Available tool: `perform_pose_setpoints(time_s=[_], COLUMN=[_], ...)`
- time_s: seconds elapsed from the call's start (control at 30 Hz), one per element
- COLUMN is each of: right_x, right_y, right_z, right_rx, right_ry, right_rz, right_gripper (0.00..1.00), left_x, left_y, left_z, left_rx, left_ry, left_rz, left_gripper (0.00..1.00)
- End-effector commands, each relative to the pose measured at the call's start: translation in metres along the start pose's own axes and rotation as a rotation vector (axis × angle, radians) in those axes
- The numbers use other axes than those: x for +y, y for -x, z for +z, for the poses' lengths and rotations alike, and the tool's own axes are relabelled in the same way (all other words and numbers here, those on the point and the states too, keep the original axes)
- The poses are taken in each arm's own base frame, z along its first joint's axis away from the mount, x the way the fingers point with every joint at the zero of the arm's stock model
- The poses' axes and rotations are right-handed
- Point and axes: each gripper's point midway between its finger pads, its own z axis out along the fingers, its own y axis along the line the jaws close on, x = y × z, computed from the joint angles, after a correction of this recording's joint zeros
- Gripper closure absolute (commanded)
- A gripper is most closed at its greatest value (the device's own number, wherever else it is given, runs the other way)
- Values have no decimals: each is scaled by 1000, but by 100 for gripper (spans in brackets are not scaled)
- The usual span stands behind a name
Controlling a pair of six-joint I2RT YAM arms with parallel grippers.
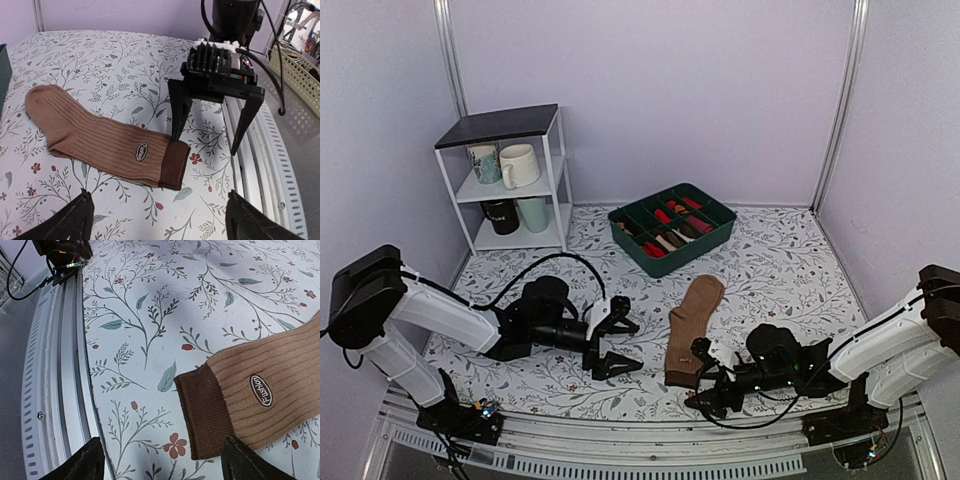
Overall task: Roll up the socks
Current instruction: Pick up the sock from the center of the board.
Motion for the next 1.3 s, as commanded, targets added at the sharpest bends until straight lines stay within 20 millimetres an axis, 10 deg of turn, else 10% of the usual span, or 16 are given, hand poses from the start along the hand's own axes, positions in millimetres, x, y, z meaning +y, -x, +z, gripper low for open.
perform_pose_setpoints(time_s=[0.0, 0.5, 1.0, 1.27], right_x=[-8, -10, -23, -13], right_y=[26, 1, -49, -38], right_z=[4, 24, 28, 26], right_rx=[-76, 2, 171, 230], right_ry=[-63, -35, -111, -71], right_rz=[-82, -72, 91, 244], right_gripper=[19, 25, 100, 100], left_x=[-9, -11, -18, -48], left_y=[8, 0, 1, -6], left_z=[5, 7, 2, 10], left_rx=[-15, 6, 5, 50], left_ry=[-36, -44, -74, -221], left_rz=[33, 23, 30, 144], left_gripper=[8, 9, 9, 3])
